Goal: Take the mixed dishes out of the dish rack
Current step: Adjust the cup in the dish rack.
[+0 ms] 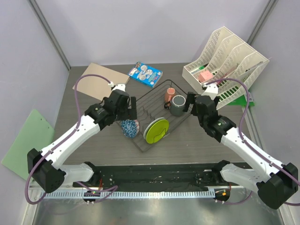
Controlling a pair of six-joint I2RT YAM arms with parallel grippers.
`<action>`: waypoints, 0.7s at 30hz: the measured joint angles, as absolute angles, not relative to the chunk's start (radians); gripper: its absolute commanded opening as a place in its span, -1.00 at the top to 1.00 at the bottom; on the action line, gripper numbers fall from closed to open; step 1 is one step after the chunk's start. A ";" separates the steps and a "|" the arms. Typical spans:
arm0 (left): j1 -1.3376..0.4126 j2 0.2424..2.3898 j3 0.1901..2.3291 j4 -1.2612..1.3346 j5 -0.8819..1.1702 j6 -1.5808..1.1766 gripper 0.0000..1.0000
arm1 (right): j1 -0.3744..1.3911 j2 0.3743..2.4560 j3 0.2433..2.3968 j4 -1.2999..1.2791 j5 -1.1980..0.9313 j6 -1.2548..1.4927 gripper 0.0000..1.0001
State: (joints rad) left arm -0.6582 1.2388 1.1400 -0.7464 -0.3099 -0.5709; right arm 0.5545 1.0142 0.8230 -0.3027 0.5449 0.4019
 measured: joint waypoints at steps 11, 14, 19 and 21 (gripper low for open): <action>-0.658 1.200 1.130 -0.730 -0.310 -0.571 -1.00 | 0.554 1.011 0.801 -0.249 0.600 0.443 -0.99; -0.658 1.206 1.130 -0.730 -0.303 -0.571 -0.99 | 0.554 0.999 0.791 -0.239 0.563 0.440 -0.99; -0.658 1.209 1.130 -0.728 -0.284 -0.561 -1.00 | 0.554 0.974 0.787 -0.215 0.521 0.428 -0.99; -0.658 1.205 1.129 -0.719 -0.277 -0.547 -0.99 | 0.554 0.980 0.797 -0.215 0.521 0.428 -0.98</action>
